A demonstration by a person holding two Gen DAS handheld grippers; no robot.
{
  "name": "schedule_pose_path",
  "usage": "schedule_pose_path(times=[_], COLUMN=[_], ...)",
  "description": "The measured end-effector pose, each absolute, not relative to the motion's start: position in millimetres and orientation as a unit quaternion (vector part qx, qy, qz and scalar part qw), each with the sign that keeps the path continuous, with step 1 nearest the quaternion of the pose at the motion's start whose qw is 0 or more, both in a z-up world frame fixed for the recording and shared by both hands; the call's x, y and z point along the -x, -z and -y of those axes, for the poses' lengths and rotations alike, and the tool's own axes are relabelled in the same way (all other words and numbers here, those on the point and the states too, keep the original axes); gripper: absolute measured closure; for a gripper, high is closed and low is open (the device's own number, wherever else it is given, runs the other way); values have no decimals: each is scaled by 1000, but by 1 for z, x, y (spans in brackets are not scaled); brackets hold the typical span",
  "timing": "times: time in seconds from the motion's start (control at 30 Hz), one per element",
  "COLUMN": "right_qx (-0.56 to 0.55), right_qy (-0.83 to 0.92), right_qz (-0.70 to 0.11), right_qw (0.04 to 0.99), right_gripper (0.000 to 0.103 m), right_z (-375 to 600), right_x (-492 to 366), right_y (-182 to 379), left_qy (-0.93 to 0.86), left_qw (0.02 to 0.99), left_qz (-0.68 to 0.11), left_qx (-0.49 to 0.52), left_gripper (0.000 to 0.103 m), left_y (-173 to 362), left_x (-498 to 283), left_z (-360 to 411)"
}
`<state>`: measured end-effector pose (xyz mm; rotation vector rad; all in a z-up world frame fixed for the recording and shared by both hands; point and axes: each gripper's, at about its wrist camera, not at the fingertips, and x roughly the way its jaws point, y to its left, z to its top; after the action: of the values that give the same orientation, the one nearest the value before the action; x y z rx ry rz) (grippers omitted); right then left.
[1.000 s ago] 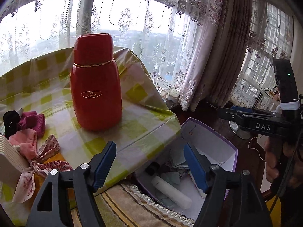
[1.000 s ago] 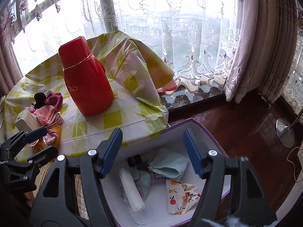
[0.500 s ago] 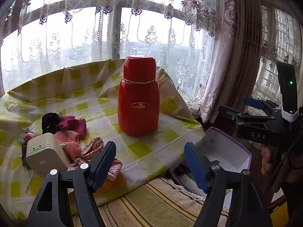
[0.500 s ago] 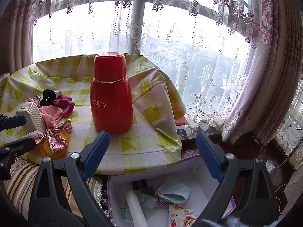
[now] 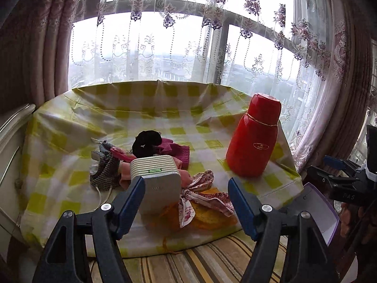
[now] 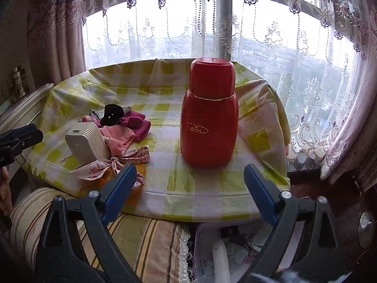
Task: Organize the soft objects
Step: 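Lift both open grippers out of the box and move back over the table, then grasp the pink purse with the left gripper while the right gripper grasps the black scrunchie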
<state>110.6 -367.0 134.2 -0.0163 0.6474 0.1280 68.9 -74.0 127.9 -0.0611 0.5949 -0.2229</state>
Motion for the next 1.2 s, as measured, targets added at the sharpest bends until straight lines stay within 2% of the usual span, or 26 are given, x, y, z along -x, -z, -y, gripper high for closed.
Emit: schedule_pose_path(times=[0.13, 0.27, 0.7, 0.87, 1.2], right_qx=[10, 18, 29, 31, 29], right_qy=[-92, -112, -150, -165, -204], right_qz=[-320, -323, -334, -337, -350], right_qw=[943, 940, 930, 926, 914], right_gripper=[9, 9, 9, 9, 9], right_z=[352, 339, 307, 294, 264], right_x=[-120, -130, -174, -199, -264], right_y=[-139, -141, -137, -138, -138], left_qy=[85, 74, 86, 97, 109], left_qw=[948, 944, 926, 916, 895], left_qz=[-304, -316, -334, -344, -373], left_qx=[44, 68, 154, 183, 221], left_gripper=[32, 40, 42, 46, 47], left_y=[-124, -120, -108, -99, -72], left_x=[-78, -87, -129, -157, -221], left_z=[49, 28, -21, -33, -50])
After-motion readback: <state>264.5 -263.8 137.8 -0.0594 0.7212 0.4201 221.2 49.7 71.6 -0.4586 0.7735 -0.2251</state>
